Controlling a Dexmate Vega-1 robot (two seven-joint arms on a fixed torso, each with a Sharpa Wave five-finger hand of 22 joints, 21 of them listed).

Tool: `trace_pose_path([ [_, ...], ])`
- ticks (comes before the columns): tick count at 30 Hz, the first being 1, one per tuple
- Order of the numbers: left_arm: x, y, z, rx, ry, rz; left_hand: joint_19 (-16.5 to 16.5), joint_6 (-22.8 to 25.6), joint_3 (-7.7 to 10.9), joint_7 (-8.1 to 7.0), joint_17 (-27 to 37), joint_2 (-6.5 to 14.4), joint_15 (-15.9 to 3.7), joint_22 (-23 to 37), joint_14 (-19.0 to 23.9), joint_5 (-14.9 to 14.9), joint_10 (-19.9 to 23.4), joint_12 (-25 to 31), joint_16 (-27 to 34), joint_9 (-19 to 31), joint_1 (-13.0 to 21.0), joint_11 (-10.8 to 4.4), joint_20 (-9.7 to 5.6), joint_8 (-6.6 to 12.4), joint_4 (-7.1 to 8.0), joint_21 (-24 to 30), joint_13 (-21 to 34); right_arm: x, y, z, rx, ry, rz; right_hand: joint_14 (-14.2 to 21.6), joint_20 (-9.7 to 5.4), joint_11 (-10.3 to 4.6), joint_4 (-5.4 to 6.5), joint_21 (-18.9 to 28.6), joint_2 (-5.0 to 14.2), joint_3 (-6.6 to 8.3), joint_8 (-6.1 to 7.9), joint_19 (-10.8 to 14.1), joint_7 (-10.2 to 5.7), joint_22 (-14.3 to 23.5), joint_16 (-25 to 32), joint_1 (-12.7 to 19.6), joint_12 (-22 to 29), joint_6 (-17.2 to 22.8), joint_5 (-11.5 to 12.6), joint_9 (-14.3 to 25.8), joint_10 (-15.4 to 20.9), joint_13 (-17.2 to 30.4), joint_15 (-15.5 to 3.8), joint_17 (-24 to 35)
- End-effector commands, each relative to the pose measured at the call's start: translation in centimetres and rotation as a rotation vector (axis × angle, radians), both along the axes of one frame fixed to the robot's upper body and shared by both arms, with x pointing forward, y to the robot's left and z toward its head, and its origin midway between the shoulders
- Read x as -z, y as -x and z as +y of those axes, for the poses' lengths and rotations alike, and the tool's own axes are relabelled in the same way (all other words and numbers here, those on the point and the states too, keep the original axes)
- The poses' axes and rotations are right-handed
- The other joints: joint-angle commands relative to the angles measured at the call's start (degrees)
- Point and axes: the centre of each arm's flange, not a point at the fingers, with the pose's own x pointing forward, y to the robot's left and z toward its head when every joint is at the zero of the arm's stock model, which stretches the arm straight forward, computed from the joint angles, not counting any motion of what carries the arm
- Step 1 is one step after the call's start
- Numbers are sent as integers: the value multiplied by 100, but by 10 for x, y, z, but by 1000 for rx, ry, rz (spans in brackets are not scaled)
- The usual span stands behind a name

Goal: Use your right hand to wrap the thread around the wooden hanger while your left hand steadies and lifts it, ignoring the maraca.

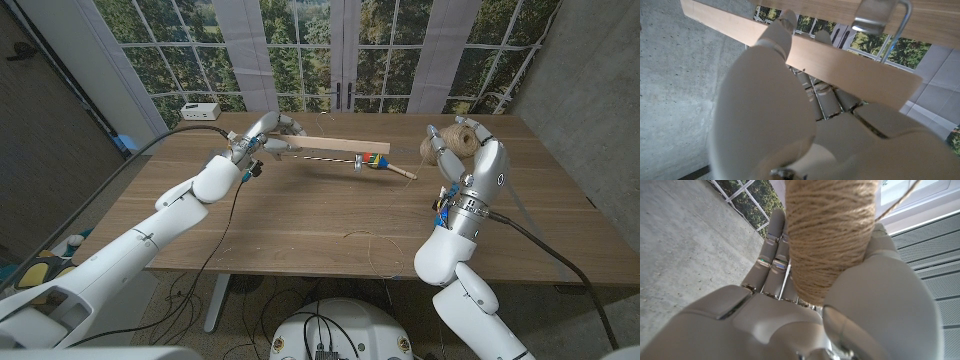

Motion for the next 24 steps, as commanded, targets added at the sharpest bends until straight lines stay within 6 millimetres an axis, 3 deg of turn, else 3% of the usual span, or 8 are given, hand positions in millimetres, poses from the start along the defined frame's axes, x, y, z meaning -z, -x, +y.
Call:
trace_pose_path([
  [1,-5,6,3,32,15,-5,0,81,853,-27,1183,832,-819,18,1239,18,39,-17,419,521,-92,-2,-487,3,778,943,24,-36,-17,-1,89,73,-26,638,-578,-29,-14,38,1587,-10,-41,-42,-428,-13,-52,1593,-50,520,37,-4,86,-7,-957,8],
  [24,-7,5,19,96,60,46,-6,98,900,-32,1227,830,-824,5,1229,-10,58,-80,398,539,-126,-2,-495,-23,753,986,65,-95,-61,2,182,148,-6,666,-617,27,-33,144,1573,-45,-103,-102,-441,-108,-166,1642,-171,585,86,-11,180,-66,-963,1],
])
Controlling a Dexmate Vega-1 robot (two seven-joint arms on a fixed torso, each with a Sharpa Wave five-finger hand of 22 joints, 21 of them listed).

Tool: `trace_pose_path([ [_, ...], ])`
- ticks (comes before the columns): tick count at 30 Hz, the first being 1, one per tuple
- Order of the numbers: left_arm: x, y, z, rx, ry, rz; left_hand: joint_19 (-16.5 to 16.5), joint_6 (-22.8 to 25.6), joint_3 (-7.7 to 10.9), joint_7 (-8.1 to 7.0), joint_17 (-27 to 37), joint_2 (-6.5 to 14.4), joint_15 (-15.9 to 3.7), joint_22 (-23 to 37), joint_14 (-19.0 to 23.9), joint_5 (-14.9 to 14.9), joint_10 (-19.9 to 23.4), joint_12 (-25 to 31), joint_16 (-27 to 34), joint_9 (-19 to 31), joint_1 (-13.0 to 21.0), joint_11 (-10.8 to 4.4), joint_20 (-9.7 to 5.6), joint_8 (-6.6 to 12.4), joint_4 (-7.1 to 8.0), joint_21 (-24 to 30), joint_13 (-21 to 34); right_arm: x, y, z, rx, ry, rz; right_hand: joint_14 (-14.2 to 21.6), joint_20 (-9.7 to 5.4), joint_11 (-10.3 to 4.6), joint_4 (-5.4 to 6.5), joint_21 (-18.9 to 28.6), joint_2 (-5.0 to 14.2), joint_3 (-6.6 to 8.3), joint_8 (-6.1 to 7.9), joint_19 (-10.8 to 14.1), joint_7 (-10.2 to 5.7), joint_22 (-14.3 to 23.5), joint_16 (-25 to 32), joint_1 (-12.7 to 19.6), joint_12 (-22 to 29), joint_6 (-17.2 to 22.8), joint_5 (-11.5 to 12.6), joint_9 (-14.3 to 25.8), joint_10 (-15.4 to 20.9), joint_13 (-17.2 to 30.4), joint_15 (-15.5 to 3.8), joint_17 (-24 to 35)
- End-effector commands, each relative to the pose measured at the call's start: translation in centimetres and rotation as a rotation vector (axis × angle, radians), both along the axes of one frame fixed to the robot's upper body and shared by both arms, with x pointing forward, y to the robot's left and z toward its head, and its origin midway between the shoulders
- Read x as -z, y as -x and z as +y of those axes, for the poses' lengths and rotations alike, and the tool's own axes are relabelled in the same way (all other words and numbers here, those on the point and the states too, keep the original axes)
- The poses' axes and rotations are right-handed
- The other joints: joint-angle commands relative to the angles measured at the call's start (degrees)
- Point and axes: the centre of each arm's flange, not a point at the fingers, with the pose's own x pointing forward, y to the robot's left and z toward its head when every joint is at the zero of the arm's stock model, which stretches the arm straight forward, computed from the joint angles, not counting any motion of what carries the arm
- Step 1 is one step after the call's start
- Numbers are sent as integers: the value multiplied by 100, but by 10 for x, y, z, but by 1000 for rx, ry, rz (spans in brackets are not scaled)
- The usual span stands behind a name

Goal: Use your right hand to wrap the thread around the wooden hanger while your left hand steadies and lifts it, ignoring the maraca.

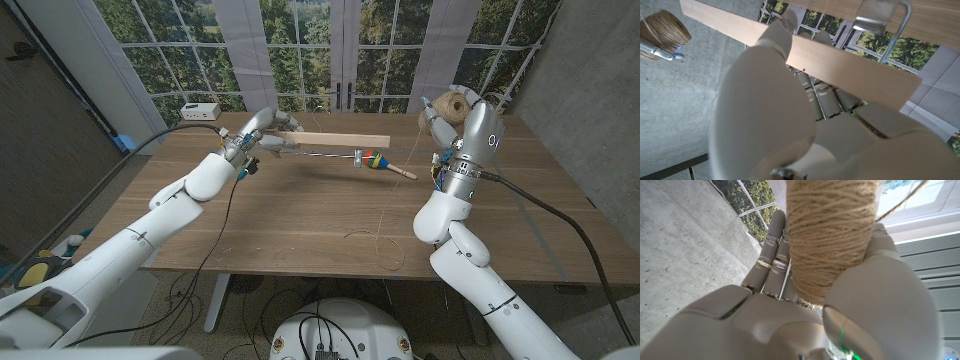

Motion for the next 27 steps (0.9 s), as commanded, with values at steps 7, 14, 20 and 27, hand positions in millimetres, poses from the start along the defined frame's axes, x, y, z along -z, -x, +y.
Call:
trace_pose_path([
  [7,-4,-3,8,56,13,53,17,75,865,-9,1234,827,-815,6,1238,13,66,-31,393,354,-127,18,-524,38,784,996,30,-49,-34,15,61,84,15,623,-631,1,-15,81,1573,-31,-32,-48,-458,-23,-56,1652,-59,532,53,14,71,24,-915,28],
  [14,-6,-4,3,55,-8,67,32,67,875,-7,1209,829,-810,-4,1259,-4,79,-59,373,371,-132,16,-534,26,766,1014,41,-63,-39,26,60,124,7,638,-638,-10,-14,112,1574,-45,-52,-70,-470,-54,-87,1660,-79,544,67,16,91,44,-914,28],
  [20,-8,-6,-1,35,-31,91,31,67,879,22,1222,835,-822,-1,1268,-23,78,-89,375,365,-130,31,-530,5,747,1036,43,-73,-42,35,54,162,-3,656,-642,-8,-13,139,1577,-55,-65,-81,-470,-78,-107,1668,-100,562,78,16,108,45,-915,30],
  [27,-9,-8,-9,23,-50,113,35,74,882,16,1223,842,-811,-1,1270,-44,87,-113,369,362,-119,63,-543,-11,723,1058,46,-86,-43,48,43,210,-22,674,-644,-2,-10,164,1580,-67,-80,-92,-470,-101,-125,1671,-120,569,86,16,121,51,-915,32],
])
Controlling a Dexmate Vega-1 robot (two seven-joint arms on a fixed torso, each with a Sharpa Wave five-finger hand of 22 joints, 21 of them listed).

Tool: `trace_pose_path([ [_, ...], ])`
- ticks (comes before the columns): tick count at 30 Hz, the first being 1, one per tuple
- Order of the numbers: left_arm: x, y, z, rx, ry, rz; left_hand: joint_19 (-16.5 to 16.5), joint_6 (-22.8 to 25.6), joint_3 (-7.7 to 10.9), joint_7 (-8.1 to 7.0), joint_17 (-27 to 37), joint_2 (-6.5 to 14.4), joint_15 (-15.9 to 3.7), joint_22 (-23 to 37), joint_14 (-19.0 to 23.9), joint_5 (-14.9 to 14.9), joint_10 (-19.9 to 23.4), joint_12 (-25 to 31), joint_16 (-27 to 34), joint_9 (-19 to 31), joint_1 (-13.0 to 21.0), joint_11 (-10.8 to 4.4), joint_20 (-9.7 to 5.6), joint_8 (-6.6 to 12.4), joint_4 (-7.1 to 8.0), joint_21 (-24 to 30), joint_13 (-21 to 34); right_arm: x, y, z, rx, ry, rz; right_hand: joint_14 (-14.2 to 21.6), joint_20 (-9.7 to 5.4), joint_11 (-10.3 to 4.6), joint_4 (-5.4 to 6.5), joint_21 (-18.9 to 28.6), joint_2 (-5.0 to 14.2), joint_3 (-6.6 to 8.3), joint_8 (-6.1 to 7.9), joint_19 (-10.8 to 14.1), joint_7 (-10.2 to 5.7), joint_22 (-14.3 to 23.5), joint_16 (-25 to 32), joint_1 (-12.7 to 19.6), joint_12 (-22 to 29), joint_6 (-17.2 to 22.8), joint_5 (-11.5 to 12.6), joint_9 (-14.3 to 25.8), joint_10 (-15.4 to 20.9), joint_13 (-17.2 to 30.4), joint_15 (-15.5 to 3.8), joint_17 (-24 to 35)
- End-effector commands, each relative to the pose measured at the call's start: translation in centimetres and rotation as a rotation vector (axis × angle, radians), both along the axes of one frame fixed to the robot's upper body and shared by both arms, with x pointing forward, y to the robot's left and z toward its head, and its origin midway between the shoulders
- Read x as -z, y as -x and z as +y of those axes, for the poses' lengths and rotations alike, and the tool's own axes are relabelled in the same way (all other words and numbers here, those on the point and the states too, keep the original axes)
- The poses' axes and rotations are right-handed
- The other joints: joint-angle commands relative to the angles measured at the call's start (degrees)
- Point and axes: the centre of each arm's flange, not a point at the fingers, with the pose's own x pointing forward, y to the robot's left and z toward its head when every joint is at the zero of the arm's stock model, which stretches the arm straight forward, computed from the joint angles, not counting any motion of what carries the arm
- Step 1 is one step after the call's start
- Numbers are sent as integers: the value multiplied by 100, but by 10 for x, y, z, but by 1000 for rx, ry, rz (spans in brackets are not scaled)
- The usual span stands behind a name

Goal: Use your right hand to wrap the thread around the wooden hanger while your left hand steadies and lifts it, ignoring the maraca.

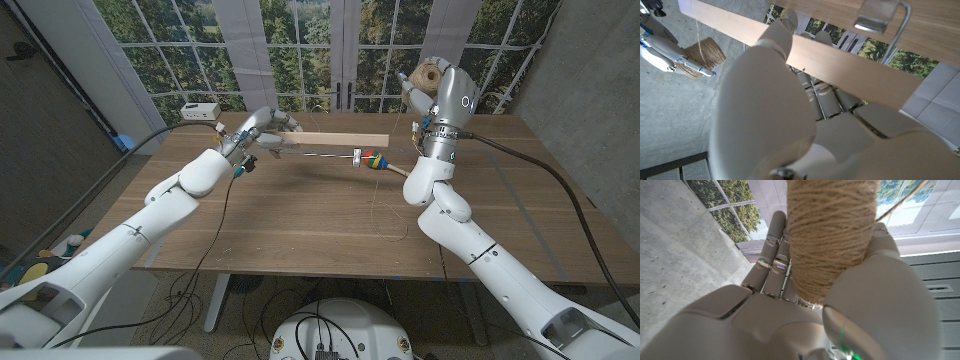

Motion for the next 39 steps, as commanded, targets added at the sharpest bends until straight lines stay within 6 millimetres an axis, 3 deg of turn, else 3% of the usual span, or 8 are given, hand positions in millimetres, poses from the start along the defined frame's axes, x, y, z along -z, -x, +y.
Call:
trace_pose_path([
  [1,-3,-4,-11,-20,-39,41,36,22,836,12,1215,843,-812,23,1277,-6,23,-23,366,335,-118,18,-546,-38,767,1060,26,-25,-6,22,-9,84,-23,646,-644,-7,-1,52,1605,-13,-35,-27,-451,1,-16,1646,-24,536,23,15,59,9,-887,25],
  [14,-10,-7,-24,-50,-76,65,46,1,843,14,1203,868,-835,14,1295,-59,41,-84,353,363,-110,15,-577,-70,732,1088,20,-50,-6,55,-53,191,-68,696,-653,-28,11,125,1607,-48,-66,-40,-464,-59,-60,1648,-75,571,42,16,95,23,-887,34],
  [26,-13,-8,-30,-132,-68,88,77,4,852,40,1163,900,-846,3,1317,-111,48,-120,327,380,-127,24,-598,-96,723,1099,52,-71,11,93,-93,306,-153,732,-657,-68,18,202,1606,-83,-104,-60,-464,-123,-111,1657,-128,582,59,18,151,27,-888,43],
  [31,-13,-8,-28,-186,-13,95,96,1,867,30,1116,916,-852,-5,1341,-135,60,-143,305,393,-130,22,-617,-108,715,1092,49,-71,21,103,-93,340,-190,750,-656,-76,25,233,1612,-97,-114,-75,-473,-151,-131,1657,-150,600,64,18,170,33,-889,49],
  [39,-11,-13,-25,-185,96,123,149,-38,898,57,1031,949,-850,-17,1395,-185,65,-192,272,423,-138,53,-633,-137,705,1075,33,-54,39,108,-38,375,-229,759,-653,-125,33,261,1608,-119,-124,-117,-485,-183,-159,1653,-168,622,68,19,209,46,-888,54],
])
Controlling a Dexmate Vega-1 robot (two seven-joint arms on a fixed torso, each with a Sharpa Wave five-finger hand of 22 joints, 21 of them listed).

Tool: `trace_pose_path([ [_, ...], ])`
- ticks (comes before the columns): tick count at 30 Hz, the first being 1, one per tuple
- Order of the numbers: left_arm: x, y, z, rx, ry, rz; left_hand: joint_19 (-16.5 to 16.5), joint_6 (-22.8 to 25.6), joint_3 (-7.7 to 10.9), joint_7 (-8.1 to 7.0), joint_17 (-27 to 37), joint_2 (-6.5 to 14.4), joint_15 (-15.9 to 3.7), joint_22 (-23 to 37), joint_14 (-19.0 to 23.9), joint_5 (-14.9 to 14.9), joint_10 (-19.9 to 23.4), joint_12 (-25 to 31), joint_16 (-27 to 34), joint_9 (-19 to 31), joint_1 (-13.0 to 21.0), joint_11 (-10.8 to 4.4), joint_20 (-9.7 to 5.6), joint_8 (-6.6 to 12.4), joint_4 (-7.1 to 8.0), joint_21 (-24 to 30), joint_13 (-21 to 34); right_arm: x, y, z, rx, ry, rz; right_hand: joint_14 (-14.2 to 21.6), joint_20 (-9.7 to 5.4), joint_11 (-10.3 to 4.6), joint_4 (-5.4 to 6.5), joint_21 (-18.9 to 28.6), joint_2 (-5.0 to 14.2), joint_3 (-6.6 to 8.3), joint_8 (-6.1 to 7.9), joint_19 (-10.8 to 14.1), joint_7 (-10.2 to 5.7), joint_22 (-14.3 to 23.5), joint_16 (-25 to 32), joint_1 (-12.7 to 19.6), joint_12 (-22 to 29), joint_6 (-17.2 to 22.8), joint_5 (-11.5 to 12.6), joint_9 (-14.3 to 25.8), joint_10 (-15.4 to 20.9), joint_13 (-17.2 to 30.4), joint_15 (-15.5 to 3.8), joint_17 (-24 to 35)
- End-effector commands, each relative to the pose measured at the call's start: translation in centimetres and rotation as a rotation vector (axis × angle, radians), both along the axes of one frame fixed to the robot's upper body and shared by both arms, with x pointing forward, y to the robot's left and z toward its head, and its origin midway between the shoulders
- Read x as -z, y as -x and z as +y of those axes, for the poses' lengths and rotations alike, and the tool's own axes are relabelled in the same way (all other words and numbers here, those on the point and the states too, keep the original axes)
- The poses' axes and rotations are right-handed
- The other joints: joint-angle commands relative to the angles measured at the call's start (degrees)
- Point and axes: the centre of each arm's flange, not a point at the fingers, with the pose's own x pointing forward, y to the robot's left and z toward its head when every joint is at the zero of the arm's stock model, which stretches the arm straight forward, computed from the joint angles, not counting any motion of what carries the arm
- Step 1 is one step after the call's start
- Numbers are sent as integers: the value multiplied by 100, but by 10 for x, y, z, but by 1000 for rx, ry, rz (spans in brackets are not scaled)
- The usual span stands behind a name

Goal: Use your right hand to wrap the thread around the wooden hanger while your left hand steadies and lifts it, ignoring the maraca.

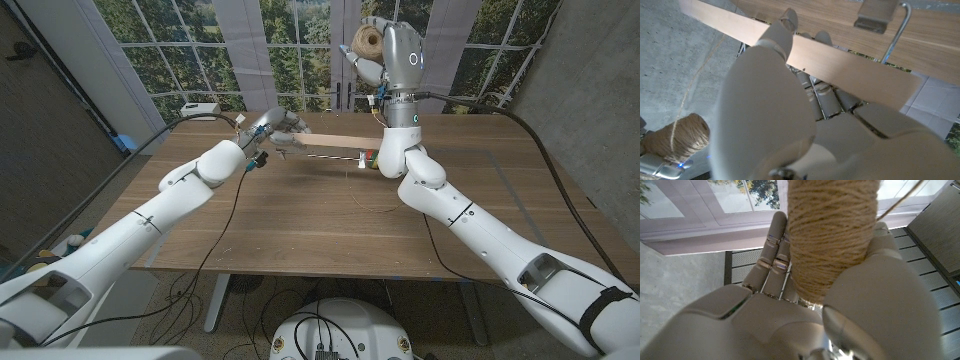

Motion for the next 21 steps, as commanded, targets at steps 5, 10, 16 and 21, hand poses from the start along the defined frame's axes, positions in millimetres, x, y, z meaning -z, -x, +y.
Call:
trace_pose_path([
  [5,-1,-8,8,-66,202,30,162,-16,856,35,1015,963,-853,8,1405,-43,26,-24,265,224,-141,12,-652,-11,753,1067,34,35,37,8,75,33,-69,721,-661,-104,8,59,1643,-29,0,-42,-500,-25,-40,1624,-27,593,26,17,175,12,-879,35],
  [10,-3,-13,9,-78,259,35,171,-11,869,34,979,968,-850,11,1453,-80,34,-37,262,239,-143,7,-652,-22,735,1059,46,59,49,-3,120,-3,-60,738,-657,-69,11,83,1647,-39,-6,-58,-510,-44,-52,1626,-48,608,26,16,191,8,-883,41],
  [16,-10,-19,2,-43,249,46,196,-2,885,34,991,973,-865,14,1456,-121,34,-51,268,256,-143,26,-663,-35,714,1058,72,84,53,-12,150,-47,-3,762,-649,-106,7,126,1650,-53,-22,-85,-517,-79,-75,1643,-73,619,26,15,225,20,-886,52],
  [21,-17,-21,-3,-41,231,67,208,-3,900,46,1012,978,-866,18,1453,-159,41,-73,276,259,-146,23,-671,-60,697,1056,79,107,48,-16,153,-77,70,776,-649,-119,6,156,1651,-65,-35,-116,-507,-106,-95,1651,-90,620,25,14,234,41,-885,61],
])
